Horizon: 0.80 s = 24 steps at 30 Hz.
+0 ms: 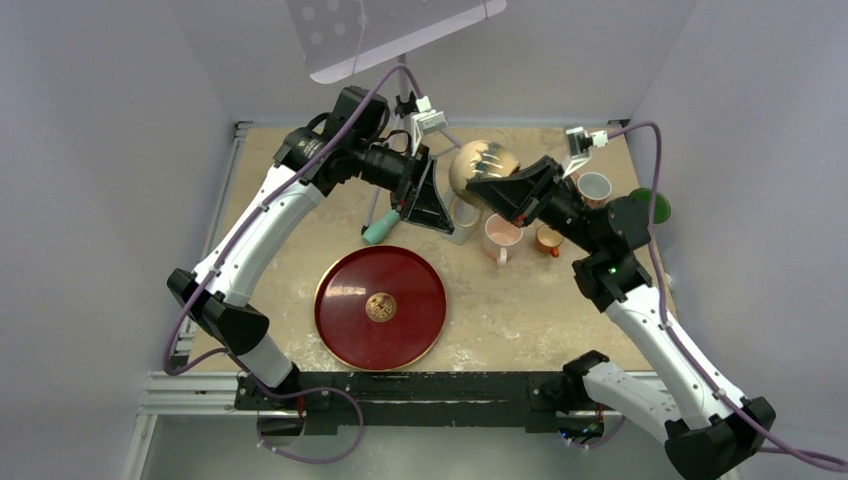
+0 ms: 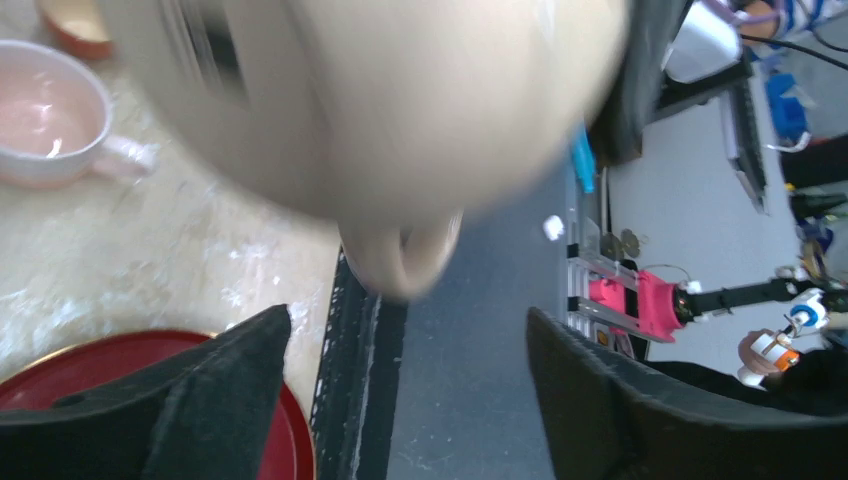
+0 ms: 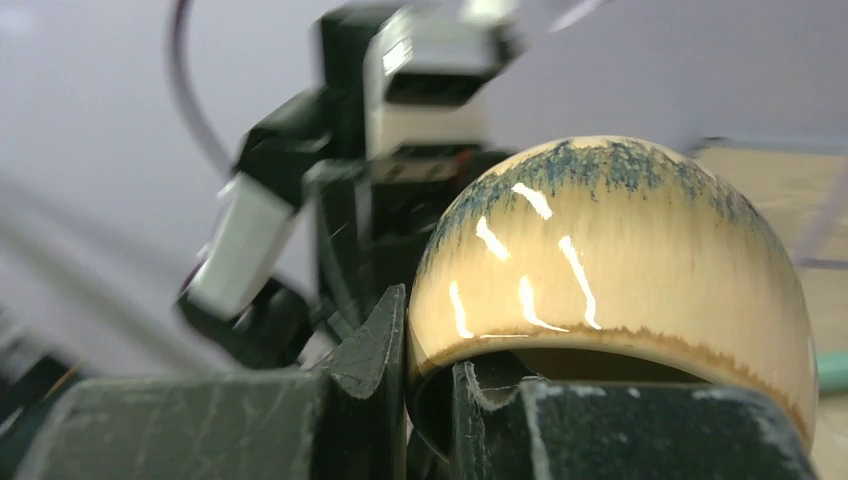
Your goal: Turn the mug right side up
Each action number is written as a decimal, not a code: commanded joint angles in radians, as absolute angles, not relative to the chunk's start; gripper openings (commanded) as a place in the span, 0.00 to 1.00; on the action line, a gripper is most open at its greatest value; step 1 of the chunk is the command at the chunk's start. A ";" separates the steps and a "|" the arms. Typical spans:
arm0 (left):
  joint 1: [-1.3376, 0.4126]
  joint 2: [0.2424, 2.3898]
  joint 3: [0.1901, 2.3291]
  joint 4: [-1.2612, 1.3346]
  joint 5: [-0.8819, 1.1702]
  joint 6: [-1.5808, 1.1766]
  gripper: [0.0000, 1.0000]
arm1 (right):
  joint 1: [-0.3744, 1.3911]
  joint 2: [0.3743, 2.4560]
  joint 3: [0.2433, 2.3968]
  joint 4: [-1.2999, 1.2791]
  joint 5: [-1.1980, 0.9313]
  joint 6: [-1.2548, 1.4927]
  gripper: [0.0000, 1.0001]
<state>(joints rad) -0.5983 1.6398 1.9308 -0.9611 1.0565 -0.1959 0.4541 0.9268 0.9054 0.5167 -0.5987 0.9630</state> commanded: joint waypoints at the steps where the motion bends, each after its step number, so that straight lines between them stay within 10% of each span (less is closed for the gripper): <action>1: -0.571 1.586 1.948 -1.091 0.862 -0.053 1.00 | 0.371 0.867 1.094 0.049 -0.210 0.799 0.00; 7: -0.568 1.558 1.931 -1.206 0.468 0.112 1.00 | 0.128 0.933 1.170 -0.482 -0.021 0.551 0.00; 24: -0.568 1.479 1.680 -1.167 0.261 0.184 1.00 | -0.181 1.390 1.083 -0.647 0.030 0.228 0.00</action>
<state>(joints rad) -0.5716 1.5185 1.7004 -1.1984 0.3000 0.1669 -0.1593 1.3670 1.0615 -0.7029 0.0998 0.3164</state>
